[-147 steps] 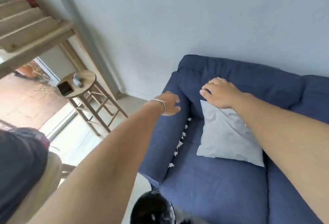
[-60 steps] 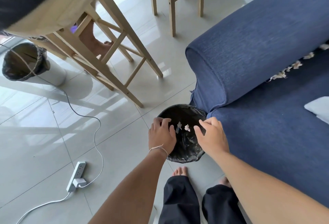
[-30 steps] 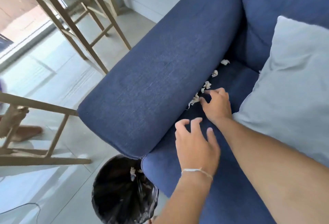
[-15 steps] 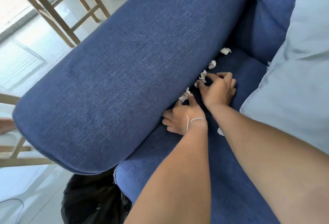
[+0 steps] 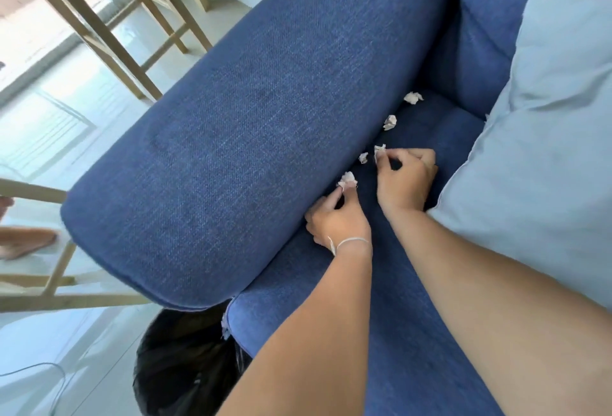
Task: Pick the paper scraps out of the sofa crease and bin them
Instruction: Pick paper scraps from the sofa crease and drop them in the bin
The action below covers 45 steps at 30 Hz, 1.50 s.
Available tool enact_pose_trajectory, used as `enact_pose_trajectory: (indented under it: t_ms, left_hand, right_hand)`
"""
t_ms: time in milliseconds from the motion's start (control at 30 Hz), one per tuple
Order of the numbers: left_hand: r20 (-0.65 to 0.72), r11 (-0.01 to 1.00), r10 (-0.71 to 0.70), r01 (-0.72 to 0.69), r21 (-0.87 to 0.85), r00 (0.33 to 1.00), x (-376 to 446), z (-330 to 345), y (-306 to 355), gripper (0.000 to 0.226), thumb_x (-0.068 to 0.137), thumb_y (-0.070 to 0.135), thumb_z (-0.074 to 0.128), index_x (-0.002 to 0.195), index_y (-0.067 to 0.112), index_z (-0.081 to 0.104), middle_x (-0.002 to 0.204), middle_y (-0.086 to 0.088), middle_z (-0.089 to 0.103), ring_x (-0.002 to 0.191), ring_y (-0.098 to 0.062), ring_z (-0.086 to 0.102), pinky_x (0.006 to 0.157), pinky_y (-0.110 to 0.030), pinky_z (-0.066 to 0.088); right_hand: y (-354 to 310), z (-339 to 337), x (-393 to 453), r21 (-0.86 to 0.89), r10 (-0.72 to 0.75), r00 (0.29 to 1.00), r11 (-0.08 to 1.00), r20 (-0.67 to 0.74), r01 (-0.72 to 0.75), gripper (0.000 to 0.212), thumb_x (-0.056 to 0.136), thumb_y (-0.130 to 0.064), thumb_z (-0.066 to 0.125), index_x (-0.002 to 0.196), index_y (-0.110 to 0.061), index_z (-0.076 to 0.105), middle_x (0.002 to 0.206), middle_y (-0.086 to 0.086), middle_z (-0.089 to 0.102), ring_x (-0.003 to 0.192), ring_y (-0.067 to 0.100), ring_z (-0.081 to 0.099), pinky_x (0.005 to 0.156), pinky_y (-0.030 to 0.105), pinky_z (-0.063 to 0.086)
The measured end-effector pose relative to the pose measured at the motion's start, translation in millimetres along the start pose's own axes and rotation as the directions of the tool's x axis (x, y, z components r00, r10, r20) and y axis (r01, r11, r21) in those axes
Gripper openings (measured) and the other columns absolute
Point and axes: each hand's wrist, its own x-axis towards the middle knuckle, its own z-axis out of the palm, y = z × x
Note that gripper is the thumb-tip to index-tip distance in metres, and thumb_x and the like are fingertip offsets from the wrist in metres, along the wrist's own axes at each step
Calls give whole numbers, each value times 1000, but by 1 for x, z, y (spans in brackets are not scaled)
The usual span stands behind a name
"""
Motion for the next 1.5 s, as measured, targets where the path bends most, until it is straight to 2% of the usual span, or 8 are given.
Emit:
enact_pose_trajectory:
  t_ms: [400,600,767,867,1033,1100,1200,1500]
  left_hand:
    - [255,890,401,-440,121,880,-35,-156,-4,14,86,22,79,98,28,82,125,5,61,119,-2,55,101,-8,38]
    - [241,682,705,-731,26,667,-58,-244,41,17,81,17,80,97,24,81,129,-9,57,121,-24,60,99,-17,43]
    - [71,634,768,-771,60,637,-32,-319,77,16,83,27,79,97,32,80,130,-9,56,113,-29,60,88,-47,52]
    - [15,725,683,-680,112,730,-4,-366,77,21,84,29,81,97,45,74,133,0,55,122,-21,57,98,-43,51]
    - [-9,843,470,-446,301,883,36,-442,13,13,85,22,80,96,28,80,133,-1,51,125,-17,50,97,-1,34]
    - [-19,872,327,-294,392,945,42,-467,-19,15,87,28,78,100,21,81,136,0,49,129,-24,49,109,-19,39]
    - [-43,843,200,-150,516,979,43,-494,-59,20,88,39,74,102,26,80,137,7,47,126,-25,51,109,-44,44]
    - [19,777,164,-141,614,986,43,-486,-94,20,90,45,69,100,32,80,137,8,46,119,-29,53,108,-44,44]
  right_hand:
    - [-59,-20,-123,70,-28,999,997,21,26,11,86,-34,75,86,-25,80,125,-1,55,115,21,54,103,43,44]
    - [-127,-51,-173,261,-36,999,965,37,26,15,88,-40,71,76,-49,69,132,-17,46,117,-22,40,88,-7,28]
    - [-171,-55,-238,240,-319,948,919,-14,313,5,89,-34,73,88,-32,78,138,-12,47,138,4,41,116,37,33]
    - [-185,-36,-285,221,-596,803,787,26,577,10,90,-24,75,89,-16,81,136,2,49,143,33,38,113,65,29]
    - [-176,11,-378,336,-892,347,435,291,836,7,89,-27,76,88,-21,80,139,8,54,143,44,37,114,70,23]
    - [-153,26,-403,358,-850,281,457,445,814,8,91,-28,73,89,-23,80,142,8,55,144,41,37,113,68,26]
    - [-116,40,-408,206,-652,362,628,667,751,7,88,-25,74,90,-26,81,142,7,56,142,37,40,109,63,36]
    - [-85,56,-384,-197,-244,620,808,746,555,17,90,-40,67,89,-30,81,143,-1,53,134,20,42,110,36,38]
